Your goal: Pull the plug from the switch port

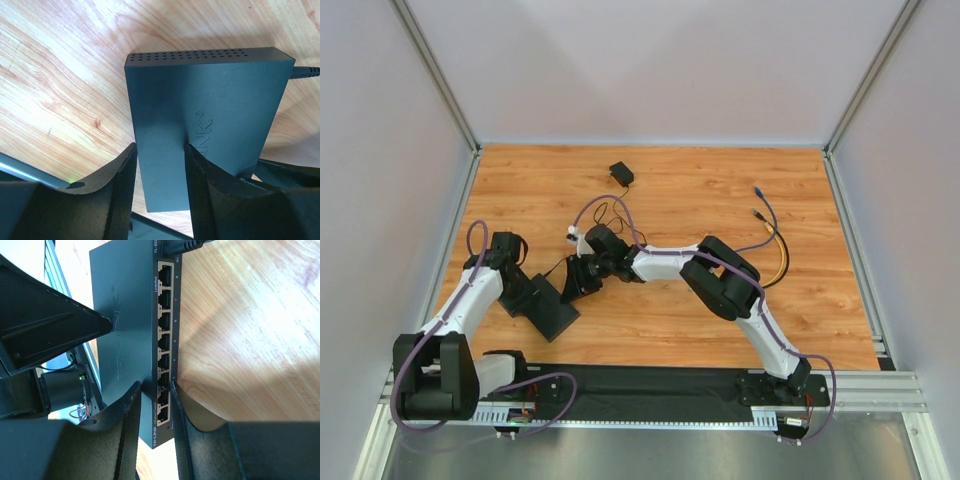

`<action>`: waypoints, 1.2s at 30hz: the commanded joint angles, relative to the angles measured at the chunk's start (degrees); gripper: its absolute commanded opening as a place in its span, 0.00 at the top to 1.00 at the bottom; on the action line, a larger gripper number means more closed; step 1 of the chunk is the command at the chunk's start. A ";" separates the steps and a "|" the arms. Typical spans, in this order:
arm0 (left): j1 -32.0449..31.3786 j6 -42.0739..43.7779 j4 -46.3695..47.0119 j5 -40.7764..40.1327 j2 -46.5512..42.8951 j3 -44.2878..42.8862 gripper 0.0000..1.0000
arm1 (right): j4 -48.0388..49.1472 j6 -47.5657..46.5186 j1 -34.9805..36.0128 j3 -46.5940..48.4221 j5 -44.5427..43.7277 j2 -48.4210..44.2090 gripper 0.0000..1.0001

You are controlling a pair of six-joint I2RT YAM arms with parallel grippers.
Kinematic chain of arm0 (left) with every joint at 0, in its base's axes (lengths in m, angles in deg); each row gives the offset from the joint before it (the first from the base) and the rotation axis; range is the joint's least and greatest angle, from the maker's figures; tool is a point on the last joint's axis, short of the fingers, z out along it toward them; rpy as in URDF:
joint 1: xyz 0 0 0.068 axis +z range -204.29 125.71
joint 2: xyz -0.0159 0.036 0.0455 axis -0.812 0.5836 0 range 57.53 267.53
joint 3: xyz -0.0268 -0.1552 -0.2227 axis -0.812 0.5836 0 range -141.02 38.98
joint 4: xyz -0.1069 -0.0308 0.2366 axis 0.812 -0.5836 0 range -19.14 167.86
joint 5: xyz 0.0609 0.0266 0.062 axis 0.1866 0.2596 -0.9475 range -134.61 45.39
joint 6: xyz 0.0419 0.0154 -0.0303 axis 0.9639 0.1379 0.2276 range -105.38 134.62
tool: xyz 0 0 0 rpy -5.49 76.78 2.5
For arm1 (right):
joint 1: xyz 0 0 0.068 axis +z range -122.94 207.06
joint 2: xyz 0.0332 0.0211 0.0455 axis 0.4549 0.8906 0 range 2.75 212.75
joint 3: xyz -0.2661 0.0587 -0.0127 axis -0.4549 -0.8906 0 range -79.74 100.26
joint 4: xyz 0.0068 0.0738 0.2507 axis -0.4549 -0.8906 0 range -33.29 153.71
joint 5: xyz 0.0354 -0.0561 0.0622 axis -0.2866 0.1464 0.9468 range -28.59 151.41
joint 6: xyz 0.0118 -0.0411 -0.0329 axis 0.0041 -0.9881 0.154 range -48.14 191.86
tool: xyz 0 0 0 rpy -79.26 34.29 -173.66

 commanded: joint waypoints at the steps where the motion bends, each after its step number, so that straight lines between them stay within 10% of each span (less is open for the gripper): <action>1: -0.17 1.84 13.30 1.53 4.57 -0.73 0.52 | -2.05 -0.39 4.06 -0.24 4.22 -1.03 0.70; 15: -0.17 1.42 14.19 3.83 9.07 -2.75 0.52 | -8.91 -5.76 2.39 -0.50 -2.29 -3.05 0.66; 27: -0.17 1.57 5.48 1.51 -13.87 -2.22 0.51 | -2.32 -1.72 1.34 -3.22 -4.82 -8.41 0.45; 36: -0.17 8.96 5.57 6.46 -9.57 -4.42 0.52 | -0.57 15.84 -4.54 0.47 -4.31 -5.87 0.43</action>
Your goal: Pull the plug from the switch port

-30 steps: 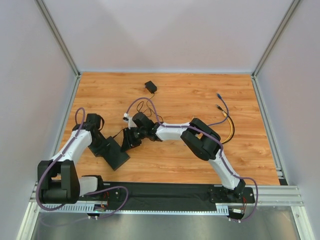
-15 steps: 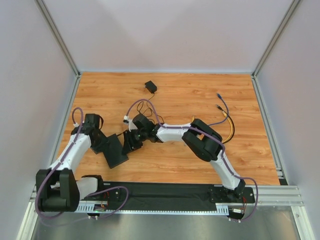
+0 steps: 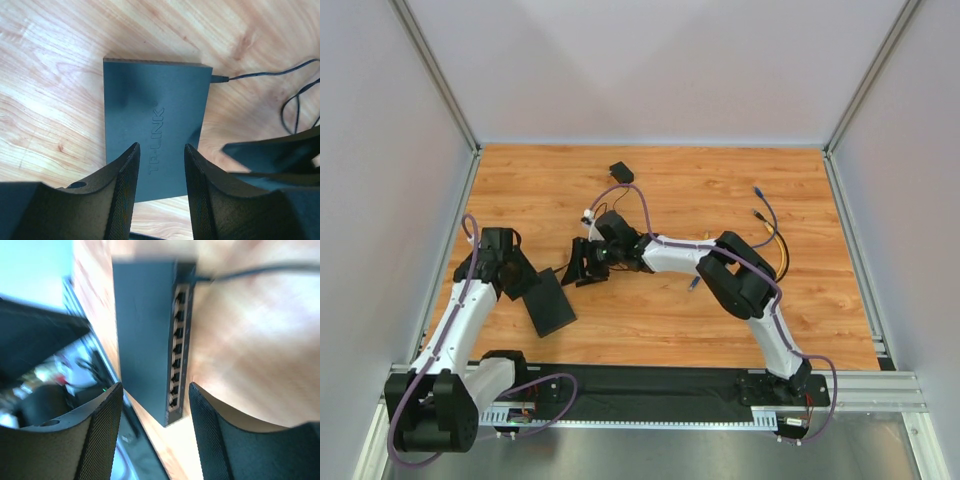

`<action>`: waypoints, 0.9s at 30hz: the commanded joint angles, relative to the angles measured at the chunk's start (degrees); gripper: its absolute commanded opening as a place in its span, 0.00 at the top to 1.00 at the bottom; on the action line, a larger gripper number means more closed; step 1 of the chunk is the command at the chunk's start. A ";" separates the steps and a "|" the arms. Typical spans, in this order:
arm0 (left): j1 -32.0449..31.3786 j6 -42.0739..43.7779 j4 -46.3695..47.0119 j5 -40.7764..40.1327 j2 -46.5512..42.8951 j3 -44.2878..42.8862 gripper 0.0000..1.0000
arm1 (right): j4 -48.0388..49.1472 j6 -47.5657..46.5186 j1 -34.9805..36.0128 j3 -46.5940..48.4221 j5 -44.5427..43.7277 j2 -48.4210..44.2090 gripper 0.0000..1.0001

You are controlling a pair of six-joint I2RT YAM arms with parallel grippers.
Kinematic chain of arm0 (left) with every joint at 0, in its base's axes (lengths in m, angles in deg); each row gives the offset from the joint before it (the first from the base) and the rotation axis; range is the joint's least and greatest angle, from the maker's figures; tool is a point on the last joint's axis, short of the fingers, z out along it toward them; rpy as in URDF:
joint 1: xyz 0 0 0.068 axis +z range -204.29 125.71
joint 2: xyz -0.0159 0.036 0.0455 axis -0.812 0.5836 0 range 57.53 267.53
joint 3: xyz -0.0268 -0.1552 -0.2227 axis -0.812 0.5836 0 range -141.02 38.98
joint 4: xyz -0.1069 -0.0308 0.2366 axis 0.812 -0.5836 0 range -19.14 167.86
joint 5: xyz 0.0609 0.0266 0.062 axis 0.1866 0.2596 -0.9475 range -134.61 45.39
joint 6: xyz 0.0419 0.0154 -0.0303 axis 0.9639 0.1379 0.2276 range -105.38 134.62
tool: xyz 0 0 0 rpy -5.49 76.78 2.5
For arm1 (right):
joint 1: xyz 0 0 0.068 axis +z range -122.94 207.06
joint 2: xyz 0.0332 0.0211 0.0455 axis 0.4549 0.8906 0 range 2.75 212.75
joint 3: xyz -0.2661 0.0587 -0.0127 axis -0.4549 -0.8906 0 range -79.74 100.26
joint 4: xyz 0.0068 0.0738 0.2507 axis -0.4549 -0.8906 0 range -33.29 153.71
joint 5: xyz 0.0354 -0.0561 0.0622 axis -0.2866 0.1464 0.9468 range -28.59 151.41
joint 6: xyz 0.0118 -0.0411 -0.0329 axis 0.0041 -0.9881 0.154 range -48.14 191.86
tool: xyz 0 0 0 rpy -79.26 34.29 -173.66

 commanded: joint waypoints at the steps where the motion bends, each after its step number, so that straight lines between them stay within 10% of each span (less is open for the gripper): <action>1: -0.10 3.52 0.78 1.23 1.04 -1.93 0.52 | 4.11 12.27 -2.72 2.24 -0.18 0.36 0.44; 27: -0.10 5.72 9.21 0.53 13.34 -0.62 0.64 | 2.10 27.41 -4.04 13.57 -2.46 12.94 0.60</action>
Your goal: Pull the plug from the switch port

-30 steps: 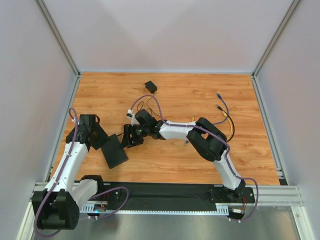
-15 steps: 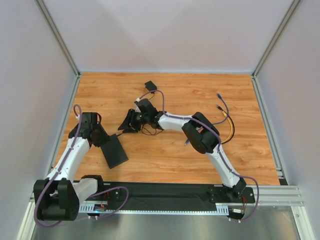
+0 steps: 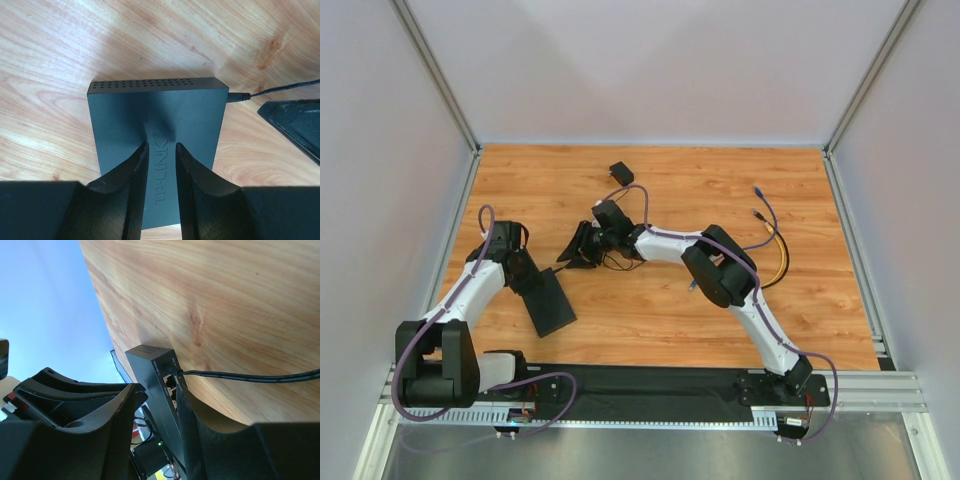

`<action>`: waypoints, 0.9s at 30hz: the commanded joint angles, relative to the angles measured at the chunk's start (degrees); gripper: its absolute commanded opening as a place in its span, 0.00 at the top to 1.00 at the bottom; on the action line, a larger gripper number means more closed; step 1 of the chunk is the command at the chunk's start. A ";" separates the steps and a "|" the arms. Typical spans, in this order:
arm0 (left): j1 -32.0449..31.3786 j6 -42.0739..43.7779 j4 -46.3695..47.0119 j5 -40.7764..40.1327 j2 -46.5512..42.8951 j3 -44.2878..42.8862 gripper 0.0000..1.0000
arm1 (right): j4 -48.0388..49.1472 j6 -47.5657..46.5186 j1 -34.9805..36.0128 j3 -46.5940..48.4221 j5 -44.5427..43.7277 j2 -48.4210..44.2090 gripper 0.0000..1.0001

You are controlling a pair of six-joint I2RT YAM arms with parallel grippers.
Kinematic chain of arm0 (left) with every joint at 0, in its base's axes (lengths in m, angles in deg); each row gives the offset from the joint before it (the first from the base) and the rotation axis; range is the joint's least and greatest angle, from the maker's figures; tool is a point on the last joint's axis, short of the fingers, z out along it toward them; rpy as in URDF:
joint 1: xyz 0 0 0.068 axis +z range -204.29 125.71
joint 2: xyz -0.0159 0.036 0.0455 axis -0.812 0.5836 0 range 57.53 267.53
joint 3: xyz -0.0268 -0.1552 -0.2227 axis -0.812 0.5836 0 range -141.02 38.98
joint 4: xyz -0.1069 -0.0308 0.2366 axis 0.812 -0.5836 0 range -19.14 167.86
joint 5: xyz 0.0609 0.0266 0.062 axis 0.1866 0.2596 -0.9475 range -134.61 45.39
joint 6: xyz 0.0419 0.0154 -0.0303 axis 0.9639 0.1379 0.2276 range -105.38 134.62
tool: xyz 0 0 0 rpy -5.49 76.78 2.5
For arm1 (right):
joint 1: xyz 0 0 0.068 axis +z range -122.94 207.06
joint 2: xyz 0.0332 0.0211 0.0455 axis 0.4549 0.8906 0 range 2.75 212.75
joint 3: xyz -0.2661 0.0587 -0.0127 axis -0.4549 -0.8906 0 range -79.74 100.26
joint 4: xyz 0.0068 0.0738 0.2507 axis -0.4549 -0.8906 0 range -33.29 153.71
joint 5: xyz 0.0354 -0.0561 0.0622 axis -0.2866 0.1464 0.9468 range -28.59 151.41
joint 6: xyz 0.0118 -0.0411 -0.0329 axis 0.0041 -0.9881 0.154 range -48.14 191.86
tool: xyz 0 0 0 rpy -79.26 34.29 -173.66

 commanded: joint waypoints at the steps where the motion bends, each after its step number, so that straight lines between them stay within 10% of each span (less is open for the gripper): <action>1: -0.10 0.45 2.40 -1.14 -0.80 -0.27 0.64 | 0.73 2.19 0.60 0.72 0.01 1.75 0.60; 18: -0.10 -0.25 4.33 -1.22 -1.07 2.90 0.62 | 0.73 7.37 1.48 4.85 -0.61 6.49 0.60; 27: 1.22 -2.01 4.16 -1.49 0.16 2.99 0.65 | 2.13 10.01 1.56 4.42 -0.25 7.64 0.77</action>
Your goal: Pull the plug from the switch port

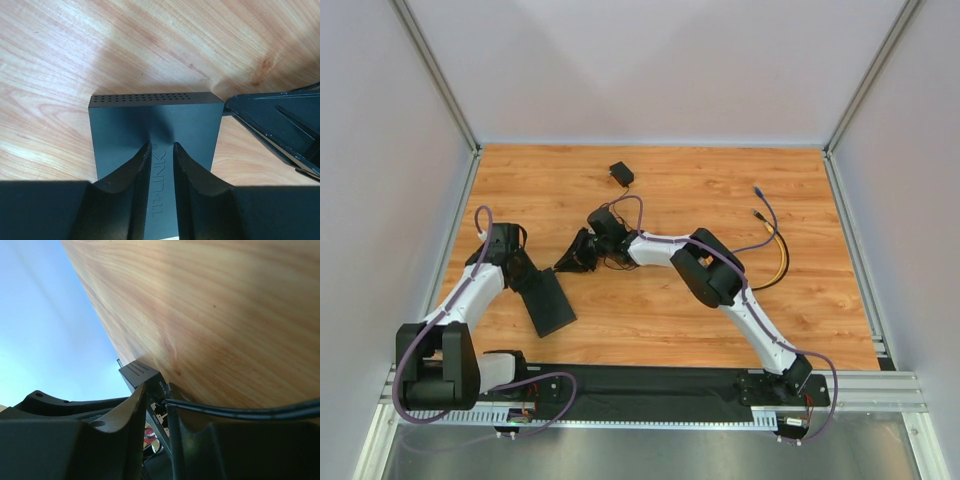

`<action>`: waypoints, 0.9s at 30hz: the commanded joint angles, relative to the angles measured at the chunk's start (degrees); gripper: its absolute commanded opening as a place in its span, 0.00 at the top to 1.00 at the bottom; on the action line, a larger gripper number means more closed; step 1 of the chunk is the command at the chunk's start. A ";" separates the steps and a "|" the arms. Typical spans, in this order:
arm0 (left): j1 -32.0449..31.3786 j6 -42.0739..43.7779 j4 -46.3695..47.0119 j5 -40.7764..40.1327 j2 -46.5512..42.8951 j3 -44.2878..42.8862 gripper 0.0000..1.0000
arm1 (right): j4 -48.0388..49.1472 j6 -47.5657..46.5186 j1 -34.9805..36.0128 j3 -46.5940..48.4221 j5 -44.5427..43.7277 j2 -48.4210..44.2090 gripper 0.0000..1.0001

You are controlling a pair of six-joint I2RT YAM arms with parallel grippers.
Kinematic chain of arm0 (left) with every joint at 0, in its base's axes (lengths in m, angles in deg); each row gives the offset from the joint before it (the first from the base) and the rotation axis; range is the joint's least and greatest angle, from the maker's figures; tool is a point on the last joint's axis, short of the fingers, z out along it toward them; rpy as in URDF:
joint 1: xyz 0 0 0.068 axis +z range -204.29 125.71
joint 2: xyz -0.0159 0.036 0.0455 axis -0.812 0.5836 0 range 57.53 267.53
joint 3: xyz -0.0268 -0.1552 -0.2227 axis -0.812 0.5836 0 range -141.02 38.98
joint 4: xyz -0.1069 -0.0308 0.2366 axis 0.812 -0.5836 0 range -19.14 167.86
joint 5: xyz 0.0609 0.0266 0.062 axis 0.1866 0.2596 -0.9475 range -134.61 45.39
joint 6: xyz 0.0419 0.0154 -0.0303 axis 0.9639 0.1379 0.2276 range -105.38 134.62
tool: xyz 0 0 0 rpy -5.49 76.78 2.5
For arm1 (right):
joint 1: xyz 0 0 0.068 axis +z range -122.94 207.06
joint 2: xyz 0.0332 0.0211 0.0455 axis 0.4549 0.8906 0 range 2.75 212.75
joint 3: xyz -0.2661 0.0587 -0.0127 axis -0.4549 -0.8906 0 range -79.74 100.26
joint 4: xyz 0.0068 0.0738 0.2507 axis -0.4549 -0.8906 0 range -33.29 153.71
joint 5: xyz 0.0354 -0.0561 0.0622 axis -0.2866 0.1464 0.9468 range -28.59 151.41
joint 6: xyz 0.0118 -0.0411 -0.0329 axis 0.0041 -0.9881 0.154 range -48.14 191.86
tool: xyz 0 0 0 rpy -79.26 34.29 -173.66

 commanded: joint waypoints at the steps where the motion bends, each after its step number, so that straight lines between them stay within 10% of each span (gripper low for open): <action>1: 0.47 -1.66 -0.15 -0.88 1.28 1.00 0.69 | 0.99 2.84 0.49 0.59 0.18 1.76 0.80; 15: 3.28 -4.13 0.81 -0.71 5.59 3.99 0.93 | 3.64 10.49 0.32 -2.49 -2.19 1.76 1.00; 27: 2.41 10.47 -1.72 6.60 2.94 -9.71 0.84 | 1.62 1.00 0.49 -2.22 -4.30 0.26 1.00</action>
